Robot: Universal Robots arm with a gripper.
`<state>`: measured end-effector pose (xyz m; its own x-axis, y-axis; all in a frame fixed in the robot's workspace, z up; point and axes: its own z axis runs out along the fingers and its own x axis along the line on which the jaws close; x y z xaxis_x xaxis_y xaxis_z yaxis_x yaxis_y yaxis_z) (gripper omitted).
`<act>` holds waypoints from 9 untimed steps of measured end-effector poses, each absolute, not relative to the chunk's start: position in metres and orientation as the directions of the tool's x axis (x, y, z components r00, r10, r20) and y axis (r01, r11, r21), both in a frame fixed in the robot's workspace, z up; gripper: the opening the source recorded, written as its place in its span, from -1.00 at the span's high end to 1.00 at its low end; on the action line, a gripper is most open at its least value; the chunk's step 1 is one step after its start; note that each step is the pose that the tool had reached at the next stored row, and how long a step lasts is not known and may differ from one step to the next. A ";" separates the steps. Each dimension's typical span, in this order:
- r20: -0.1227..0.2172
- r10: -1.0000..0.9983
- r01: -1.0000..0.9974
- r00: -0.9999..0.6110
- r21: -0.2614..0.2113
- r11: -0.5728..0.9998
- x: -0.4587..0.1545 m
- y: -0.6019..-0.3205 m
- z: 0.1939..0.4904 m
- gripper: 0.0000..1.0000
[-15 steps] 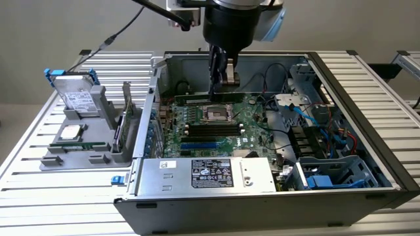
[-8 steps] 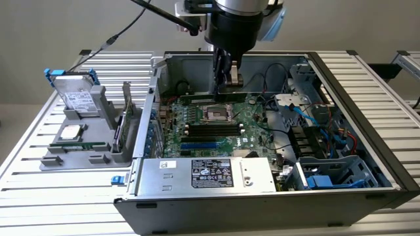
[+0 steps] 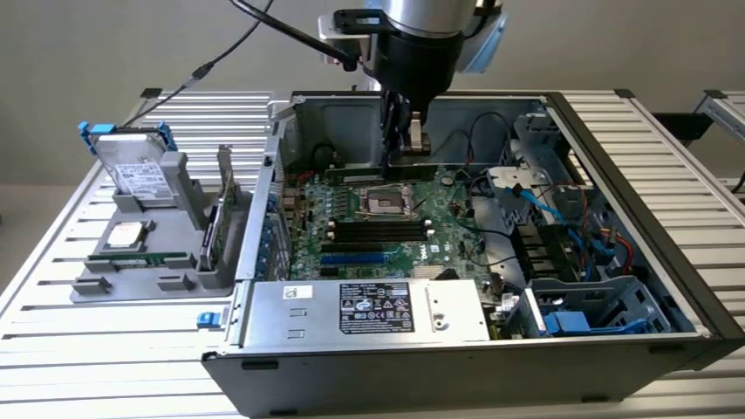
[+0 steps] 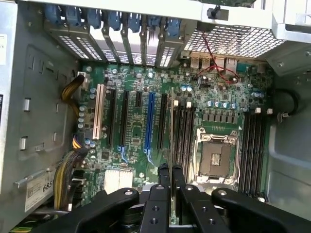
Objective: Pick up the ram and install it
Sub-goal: 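Pick up the ram and move it above insertion slot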
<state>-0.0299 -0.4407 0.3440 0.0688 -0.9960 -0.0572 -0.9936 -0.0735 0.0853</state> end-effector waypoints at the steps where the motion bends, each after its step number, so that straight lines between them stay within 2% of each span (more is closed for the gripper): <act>1: -0.057 -0.996 -0.994 0.065 0.085 -0.070 -0.030 -0.440 0.342 0.73; 9: -0.057 -0.998 -0.996 0.036 0.085 -0.040 -0.028 -0.437 0.328 0.73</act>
